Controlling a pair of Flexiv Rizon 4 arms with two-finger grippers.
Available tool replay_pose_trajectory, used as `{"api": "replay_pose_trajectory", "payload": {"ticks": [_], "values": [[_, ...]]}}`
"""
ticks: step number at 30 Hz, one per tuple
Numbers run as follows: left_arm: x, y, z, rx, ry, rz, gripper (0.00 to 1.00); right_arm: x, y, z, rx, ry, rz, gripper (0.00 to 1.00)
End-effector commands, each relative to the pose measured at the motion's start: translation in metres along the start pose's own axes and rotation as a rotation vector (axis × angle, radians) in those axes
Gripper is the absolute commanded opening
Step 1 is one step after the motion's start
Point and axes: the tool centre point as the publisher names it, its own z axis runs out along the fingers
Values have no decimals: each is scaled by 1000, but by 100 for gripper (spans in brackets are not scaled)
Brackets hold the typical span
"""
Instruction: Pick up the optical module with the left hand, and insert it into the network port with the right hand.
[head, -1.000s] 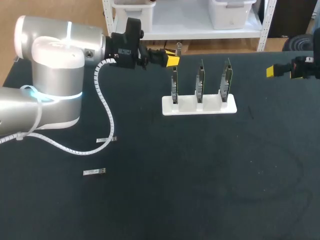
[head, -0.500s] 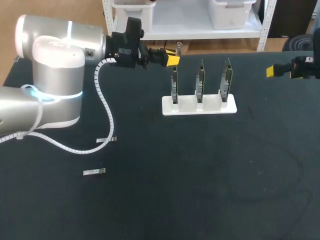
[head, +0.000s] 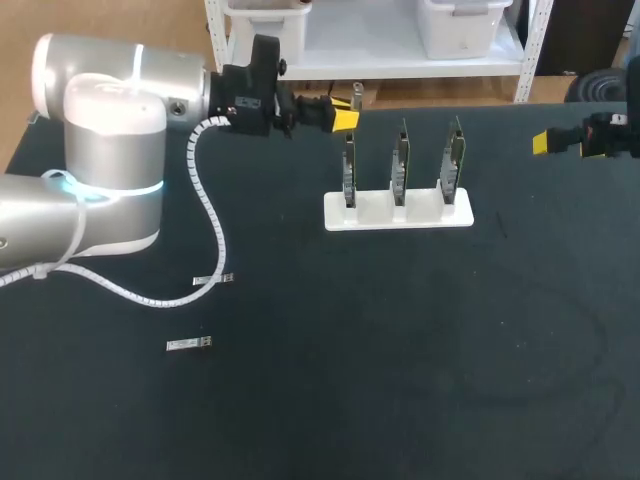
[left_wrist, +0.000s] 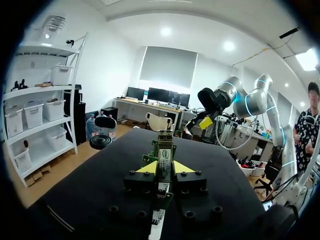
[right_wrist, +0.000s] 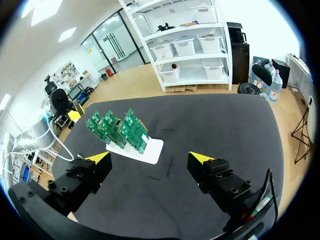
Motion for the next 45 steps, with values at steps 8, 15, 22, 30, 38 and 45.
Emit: {"api": "replay_pose_trajectory", "payload": {"ticks": [8,15,22,30,38,45], "values": [[0,2,1,3,-2,1,0,-1,-3,-6,6,-1,-49,100],[0,2,1,3,-2,1,0,-37,5,-7,-157,39,-322,100],[0,2,1,3,-2,1,0,-61,27,22,-323,67,-442,100],[0,2,1,3,-2,1,0,-71,39,34,-299,69,-448,100],[0,2,1,3,-2,1,0,-71,39,34,-299,69,-448,100],[0,2,1,3,-2,1,0,-71,39,34,-299,69,-448,100]]}}
